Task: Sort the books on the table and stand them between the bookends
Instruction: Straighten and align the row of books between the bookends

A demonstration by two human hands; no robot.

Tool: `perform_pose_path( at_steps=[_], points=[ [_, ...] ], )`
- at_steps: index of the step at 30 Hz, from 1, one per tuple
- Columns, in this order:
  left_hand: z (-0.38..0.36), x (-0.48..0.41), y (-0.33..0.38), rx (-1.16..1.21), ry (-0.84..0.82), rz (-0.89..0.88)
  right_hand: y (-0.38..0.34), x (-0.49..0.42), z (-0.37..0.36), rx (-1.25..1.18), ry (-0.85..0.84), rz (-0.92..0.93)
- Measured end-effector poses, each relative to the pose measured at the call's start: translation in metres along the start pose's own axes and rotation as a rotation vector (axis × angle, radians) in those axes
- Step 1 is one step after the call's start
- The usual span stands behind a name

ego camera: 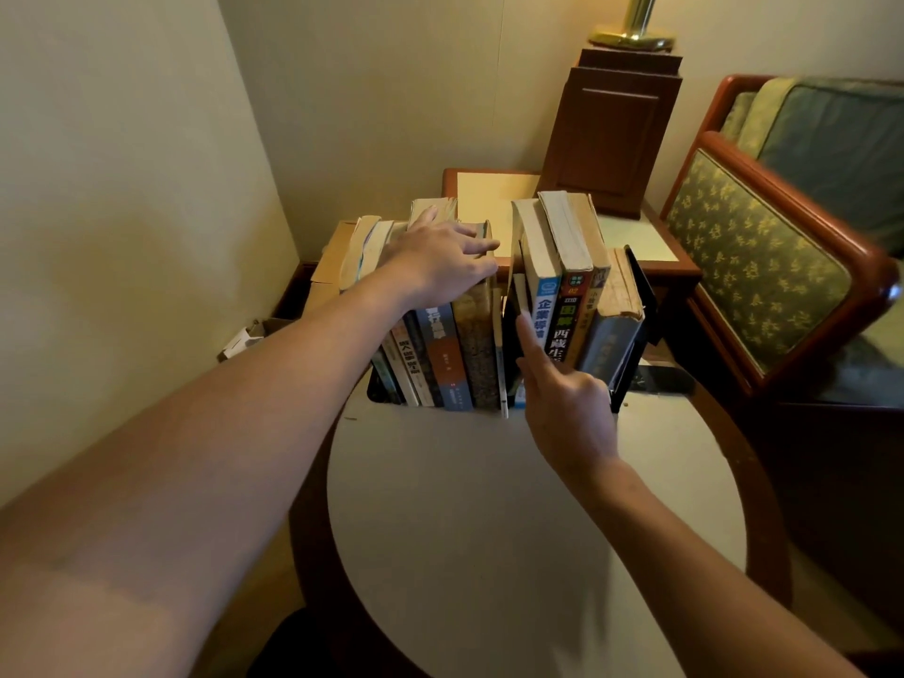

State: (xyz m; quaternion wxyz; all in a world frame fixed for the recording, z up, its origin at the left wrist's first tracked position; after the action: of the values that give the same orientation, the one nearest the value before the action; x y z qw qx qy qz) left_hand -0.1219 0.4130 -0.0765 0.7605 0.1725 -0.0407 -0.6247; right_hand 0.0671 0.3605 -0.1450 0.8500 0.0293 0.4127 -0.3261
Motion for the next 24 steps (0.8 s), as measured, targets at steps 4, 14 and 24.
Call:
perform_pose_path(
  at_steps=[4, 14, 24],
  points=[
    [0.0, 0.0, 0.0, 0.015, 0.006, 0.001, 0.003, -0.007, 0.0, -0.07, -0.013, -0.075],
    [0.0, 0.0, 0.0, 0.028, 0.003, 0.006, 0.025, -0.008, -0.019, -0.403, -0.337, -0.578],
    [-0.002, -0.002, 0.0, 0.019, -0.005, 0.007, 0.032, -0.012, -0.023, -0.195, -0.469, -0.562]
  ],
)
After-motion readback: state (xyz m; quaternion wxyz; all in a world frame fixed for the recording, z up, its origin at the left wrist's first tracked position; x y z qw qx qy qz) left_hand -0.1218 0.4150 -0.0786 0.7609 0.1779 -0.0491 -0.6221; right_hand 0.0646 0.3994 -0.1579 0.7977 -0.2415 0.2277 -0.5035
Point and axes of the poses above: each hand's wrist, its own x-axis away from the middle knuckle, its own z-axis out of the back of the hand, y = z × x, the point moved 7 cm from there along -x, towards the middle knuckle, and after that the axes turned 7 degrees about y, right-handed, at the moved point
